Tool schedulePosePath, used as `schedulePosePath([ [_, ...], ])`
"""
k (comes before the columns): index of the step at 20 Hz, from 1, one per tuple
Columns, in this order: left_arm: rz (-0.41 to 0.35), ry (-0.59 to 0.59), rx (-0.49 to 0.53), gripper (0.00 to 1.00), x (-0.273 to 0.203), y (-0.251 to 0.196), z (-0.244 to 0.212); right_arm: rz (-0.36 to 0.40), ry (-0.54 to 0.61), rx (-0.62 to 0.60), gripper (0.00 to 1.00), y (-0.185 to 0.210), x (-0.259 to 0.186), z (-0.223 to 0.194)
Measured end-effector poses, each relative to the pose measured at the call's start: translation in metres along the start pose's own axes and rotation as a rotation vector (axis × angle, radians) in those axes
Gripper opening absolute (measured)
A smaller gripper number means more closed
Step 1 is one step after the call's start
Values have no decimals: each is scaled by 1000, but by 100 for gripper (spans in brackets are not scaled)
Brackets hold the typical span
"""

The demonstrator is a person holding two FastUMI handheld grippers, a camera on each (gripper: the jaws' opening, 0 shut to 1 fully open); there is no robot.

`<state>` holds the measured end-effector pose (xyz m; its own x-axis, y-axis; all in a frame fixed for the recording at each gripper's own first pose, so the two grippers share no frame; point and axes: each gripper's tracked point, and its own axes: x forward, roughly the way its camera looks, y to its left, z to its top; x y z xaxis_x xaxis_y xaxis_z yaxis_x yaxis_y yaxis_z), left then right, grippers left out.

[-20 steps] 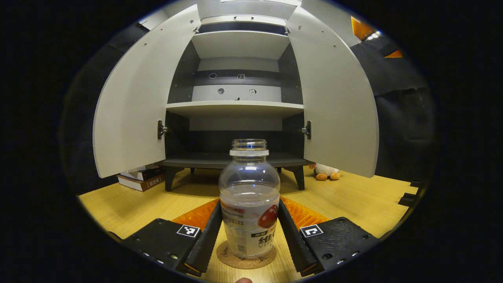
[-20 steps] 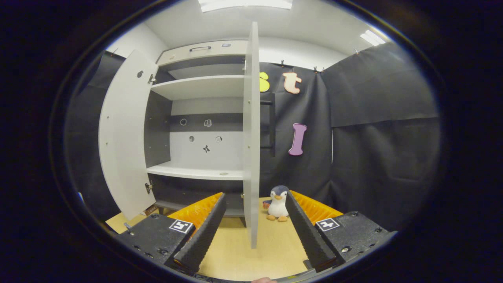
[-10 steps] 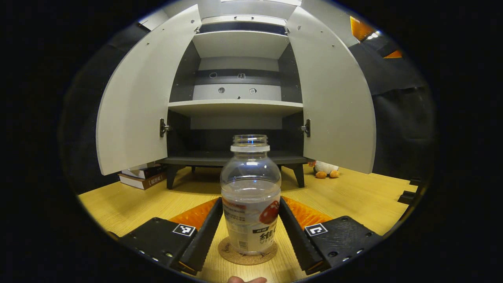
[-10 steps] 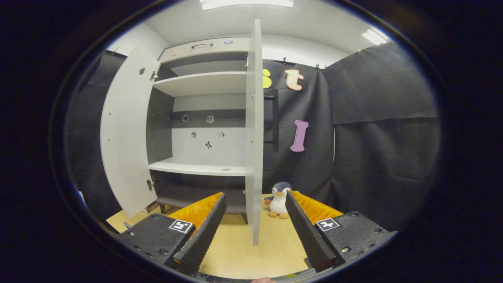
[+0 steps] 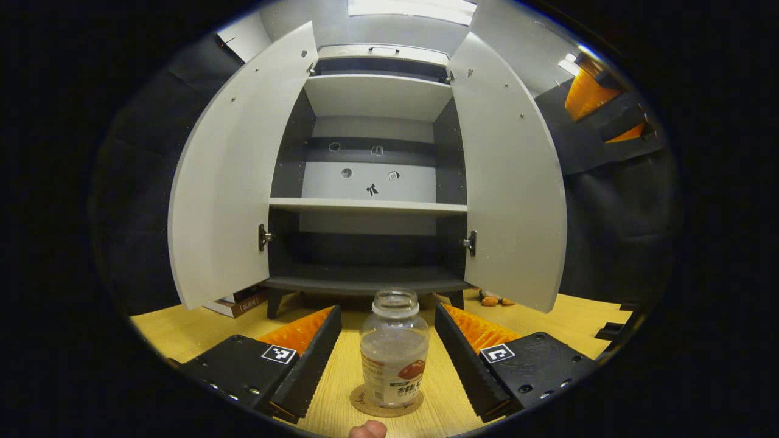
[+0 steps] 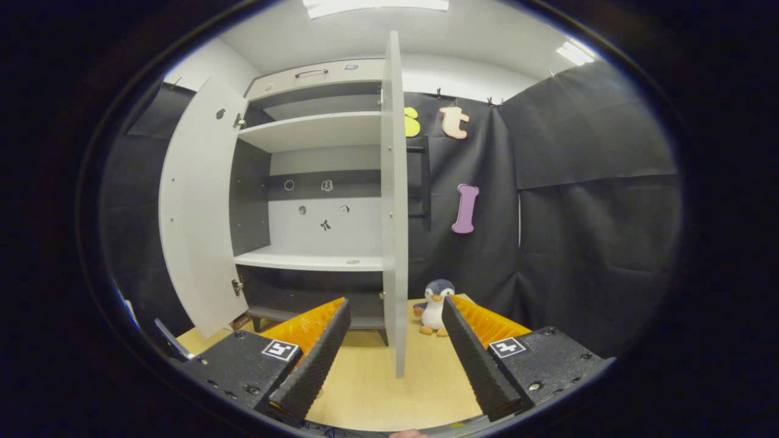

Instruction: Grasp the bottle in the cabinet with the left hand and place it on the coaster, then close the right door with the right hand and the left door with the left hand.

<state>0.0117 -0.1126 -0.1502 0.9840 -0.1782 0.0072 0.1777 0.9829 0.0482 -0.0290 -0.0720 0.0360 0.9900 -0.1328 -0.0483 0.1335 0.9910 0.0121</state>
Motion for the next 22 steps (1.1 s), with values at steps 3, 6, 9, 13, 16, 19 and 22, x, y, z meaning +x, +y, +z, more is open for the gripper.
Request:
schedulePosePath([
  [3,-5,-56,3,94,-2,9,51,13,-31,-1,99,1,2,5],
  [6,-17,-86,18,94,-4,22,103,27,-71,-2,94,3,6,10],
  [9,-10,-52,37,94,-3,37,136,49,-91,18,99,4,13,14],
  [13,14,-9,3,94,-8,52,157,17,-139,56,98,-25,24,44],
  [16,31,4,24,94,-15,58,157,-55,-232,57,98,-67,39,90],
  [19,21,8,33,94,-19,54,153,-115,-240,23,98,-101,67,115],
  [22,17,19,27,94,-19,52,148,-105,-255,31,99,-107,89,140],
])
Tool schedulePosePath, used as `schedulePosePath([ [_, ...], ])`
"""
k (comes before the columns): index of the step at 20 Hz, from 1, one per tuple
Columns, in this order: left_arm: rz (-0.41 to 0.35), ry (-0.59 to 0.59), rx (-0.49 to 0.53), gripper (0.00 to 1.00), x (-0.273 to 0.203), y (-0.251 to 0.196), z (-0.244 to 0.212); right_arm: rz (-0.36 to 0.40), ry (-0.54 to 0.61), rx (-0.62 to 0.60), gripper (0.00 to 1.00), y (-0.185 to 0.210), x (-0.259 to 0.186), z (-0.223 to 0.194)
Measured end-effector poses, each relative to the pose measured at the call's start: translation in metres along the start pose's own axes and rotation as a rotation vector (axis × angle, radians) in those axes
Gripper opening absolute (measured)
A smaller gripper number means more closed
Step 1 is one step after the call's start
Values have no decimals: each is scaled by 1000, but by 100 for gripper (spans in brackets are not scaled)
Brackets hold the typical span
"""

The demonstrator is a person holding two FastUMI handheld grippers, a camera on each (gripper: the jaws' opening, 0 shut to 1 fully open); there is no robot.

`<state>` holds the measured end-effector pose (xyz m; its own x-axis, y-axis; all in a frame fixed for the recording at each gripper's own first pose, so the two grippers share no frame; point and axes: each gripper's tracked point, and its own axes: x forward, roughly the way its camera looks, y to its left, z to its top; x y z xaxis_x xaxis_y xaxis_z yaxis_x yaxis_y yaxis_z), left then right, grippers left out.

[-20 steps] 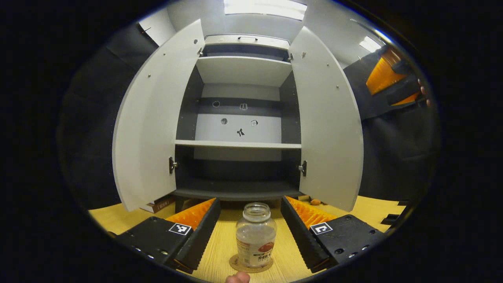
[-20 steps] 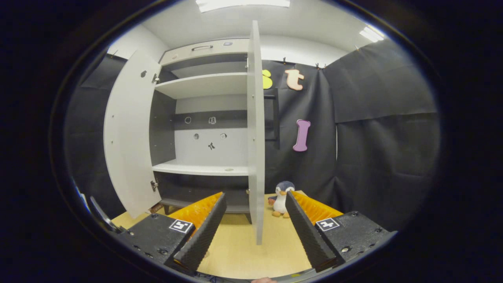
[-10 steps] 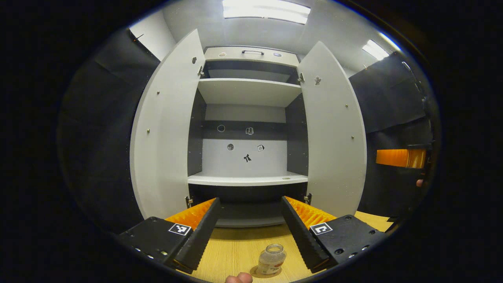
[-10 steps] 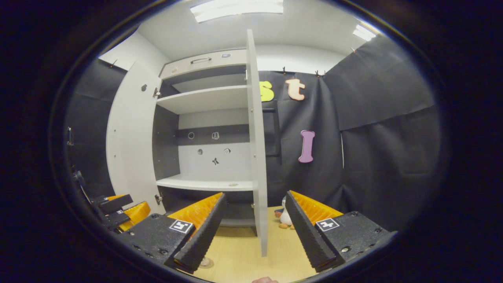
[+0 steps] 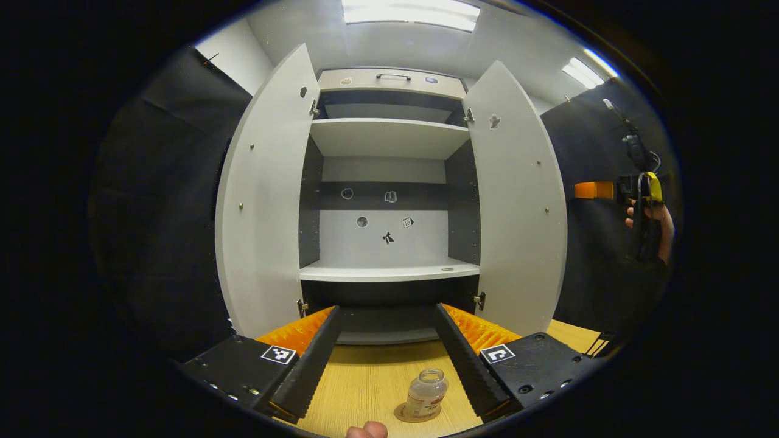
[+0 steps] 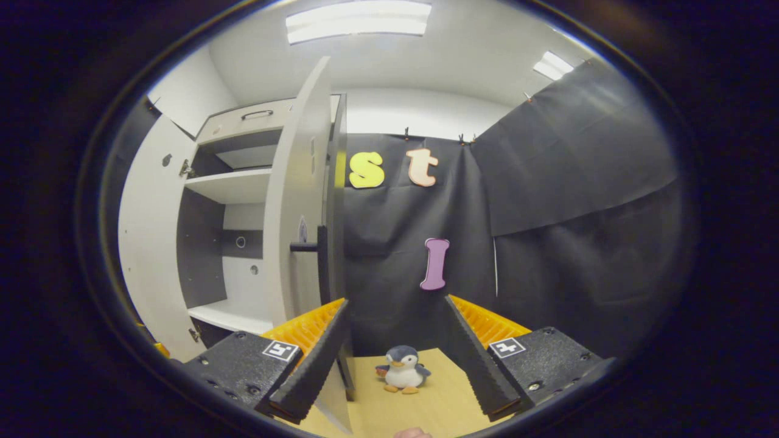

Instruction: Grasp the bottle in the cabinet with the left hand and place it on the coaster, then close the right door with the right hand and the left door with the left hand.

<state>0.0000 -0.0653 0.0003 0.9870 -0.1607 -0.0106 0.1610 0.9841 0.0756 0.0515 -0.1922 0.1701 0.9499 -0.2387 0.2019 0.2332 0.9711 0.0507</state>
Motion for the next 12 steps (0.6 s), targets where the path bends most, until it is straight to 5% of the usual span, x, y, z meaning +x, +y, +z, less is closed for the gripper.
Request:
schedulePosePath([
  [12,43,18,-17,94,1,7,-7,40,6,-150,96,16,26,0],
])
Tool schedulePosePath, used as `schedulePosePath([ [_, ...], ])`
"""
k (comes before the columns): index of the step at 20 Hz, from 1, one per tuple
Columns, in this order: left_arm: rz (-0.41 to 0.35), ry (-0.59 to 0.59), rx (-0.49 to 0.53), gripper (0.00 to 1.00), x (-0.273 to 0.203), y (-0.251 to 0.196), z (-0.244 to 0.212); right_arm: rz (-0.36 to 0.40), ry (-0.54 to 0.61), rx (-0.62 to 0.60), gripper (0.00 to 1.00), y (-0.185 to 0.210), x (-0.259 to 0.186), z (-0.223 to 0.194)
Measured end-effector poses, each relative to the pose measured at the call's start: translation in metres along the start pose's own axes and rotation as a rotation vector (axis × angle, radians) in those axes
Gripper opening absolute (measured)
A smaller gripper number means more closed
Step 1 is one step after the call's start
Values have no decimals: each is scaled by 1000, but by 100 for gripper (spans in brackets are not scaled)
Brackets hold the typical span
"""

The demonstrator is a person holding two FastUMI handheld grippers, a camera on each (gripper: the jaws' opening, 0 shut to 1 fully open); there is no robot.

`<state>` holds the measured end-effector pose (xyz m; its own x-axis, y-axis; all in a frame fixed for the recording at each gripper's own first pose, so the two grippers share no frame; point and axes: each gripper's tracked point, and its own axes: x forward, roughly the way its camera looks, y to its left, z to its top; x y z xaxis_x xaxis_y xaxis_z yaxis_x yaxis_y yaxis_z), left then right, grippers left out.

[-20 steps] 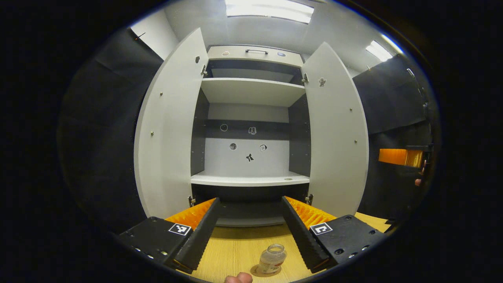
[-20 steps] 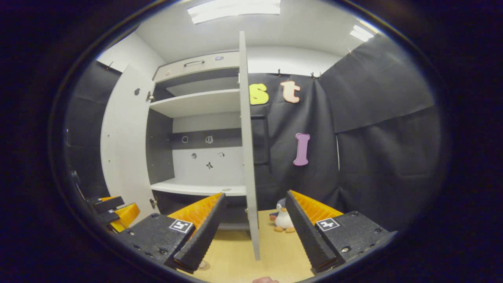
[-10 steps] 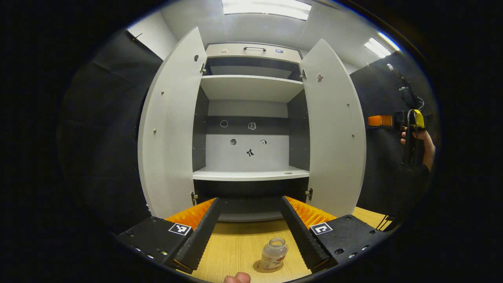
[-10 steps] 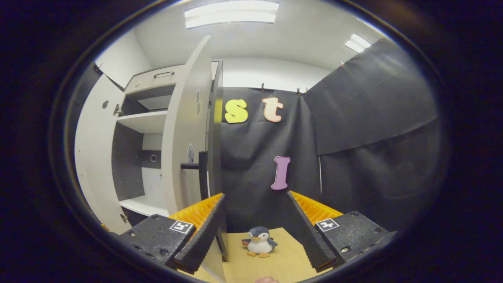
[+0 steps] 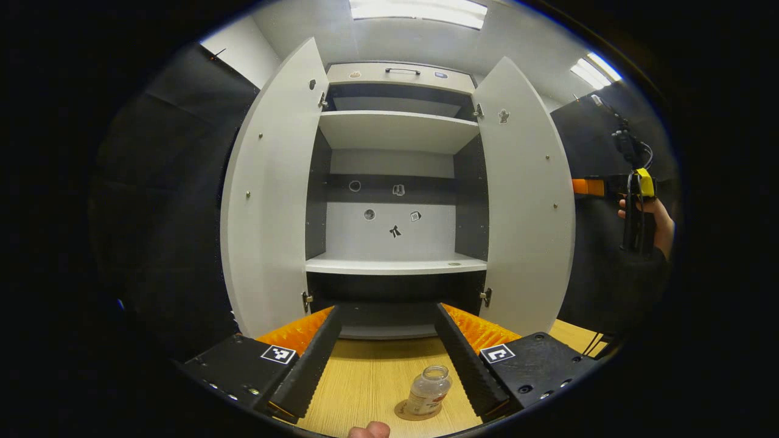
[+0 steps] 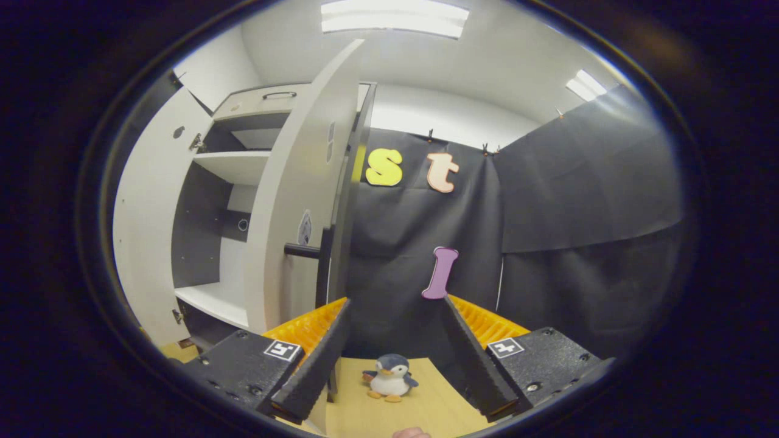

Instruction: Grasp the bottle in the cabinet with the left hand and place it on the coaster, then close the right door with the right hand and the left door with the left hand.

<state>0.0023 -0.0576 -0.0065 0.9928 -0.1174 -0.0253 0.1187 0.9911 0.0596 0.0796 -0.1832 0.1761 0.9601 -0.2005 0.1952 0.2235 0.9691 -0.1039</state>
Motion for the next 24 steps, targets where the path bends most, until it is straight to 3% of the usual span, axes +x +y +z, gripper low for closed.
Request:
schedulePosePath([
  [3,1,-1,-3,94,-1,1,0,49,8,42,92,22,-6,0],
  [4,1,-4,-3,94,-2,2,1,73,10,71,96,32,-8,1],
  [9,16,-2,-12,94,-6,7,1,233,15,150,96,99,-6,1],
  [13,40,-15,-4,94,-15,15,6,297,6,147,97,141,4,2],
  [15,52,-12,-9,94,-17,20,6,299,8,142,93,149,7,3],
  [18,79,-16,-39,94,-21,31,14,285,-23,110,97,144,-6,7],
  [21,104,-53,-81,96,-23,47,34,271,-41,99,93,135,-33,-3],
  [24,144,-101,-119,93,-23,72,57,271,-35,138,97,134,-66,-27],
])
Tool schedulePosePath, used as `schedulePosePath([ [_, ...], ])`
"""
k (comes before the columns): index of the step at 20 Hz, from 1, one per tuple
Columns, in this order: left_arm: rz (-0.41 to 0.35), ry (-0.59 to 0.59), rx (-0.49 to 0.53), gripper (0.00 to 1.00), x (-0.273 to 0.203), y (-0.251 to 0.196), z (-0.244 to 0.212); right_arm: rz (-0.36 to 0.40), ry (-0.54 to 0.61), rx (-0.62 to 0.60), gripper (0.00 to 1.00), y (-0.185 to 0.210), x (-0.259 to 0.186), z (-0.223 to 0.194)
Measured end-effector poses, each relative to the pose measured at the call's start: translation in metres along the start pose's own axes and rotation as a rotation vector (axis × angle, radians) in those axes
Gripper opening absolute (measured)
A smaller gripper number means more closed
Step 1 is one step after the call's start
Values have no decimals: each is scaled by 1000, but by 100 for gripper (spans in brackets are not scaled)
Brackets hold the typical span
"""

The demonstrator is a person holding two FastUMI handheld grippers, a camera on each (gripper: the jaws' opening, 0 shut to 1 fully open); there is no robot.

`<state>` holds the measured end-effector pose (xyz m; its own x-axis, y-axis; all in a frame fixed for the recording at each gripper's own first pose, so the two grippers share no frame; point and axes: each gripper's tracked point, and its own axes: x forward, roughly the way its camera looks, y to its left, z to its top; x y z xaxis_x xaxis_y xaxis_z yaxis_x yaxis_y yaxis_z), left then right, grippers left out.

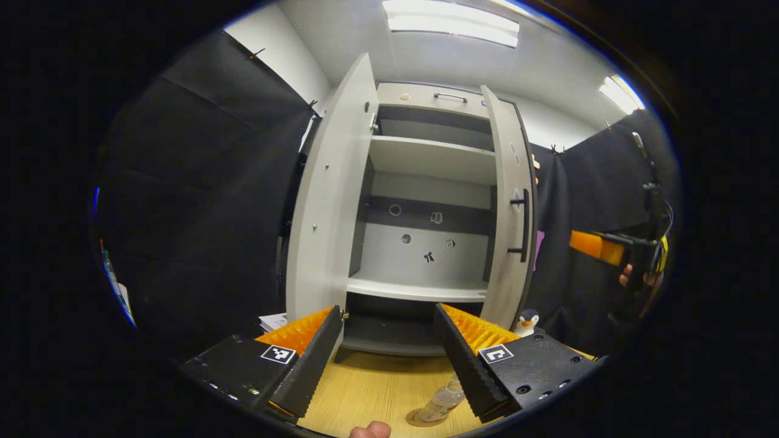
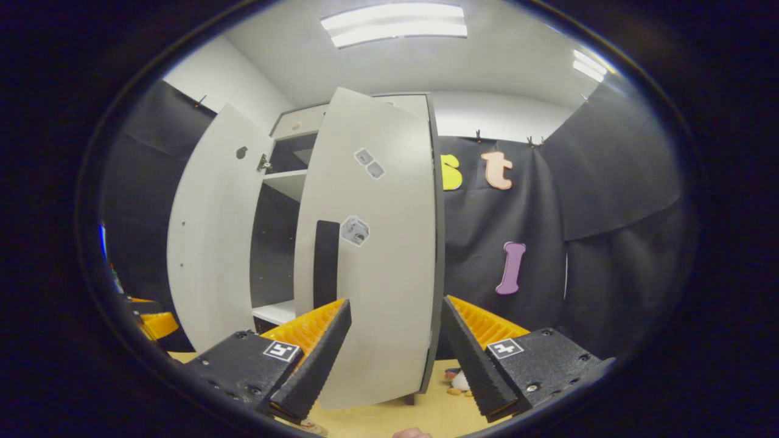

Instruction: Grasp the bottle in the cabinet with the left hand and place it on the coaster, then close the right door with the right hand and the left door with the left hand.

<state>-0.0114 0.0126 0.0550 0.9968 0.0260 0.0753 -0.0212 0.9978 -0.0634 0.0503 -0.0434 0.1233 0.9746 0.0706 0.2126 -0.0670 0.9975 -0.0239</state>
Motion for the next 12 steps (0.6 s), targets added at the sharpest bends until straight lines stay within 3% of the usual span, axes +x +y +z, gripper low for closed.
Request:
schedulePosePath([
  [1,12,-16,-8,97,3,7,7,-18,-2,13,97,-3,-11,-11],
  [5,87,-42,27,95,5,41,21,-74,24,47,97,-4,-56,-60],
  [6,102,-40,34,99,4,48,21,-81,37,52,97,-3,-63,-70],
  [8,125,-34,43,95,3,59,21,-81,61,66,97,3,-77,-87],
  [12,176,-43,55,99,5,80,30,-69,108,62,97,14,-95,-111],
])
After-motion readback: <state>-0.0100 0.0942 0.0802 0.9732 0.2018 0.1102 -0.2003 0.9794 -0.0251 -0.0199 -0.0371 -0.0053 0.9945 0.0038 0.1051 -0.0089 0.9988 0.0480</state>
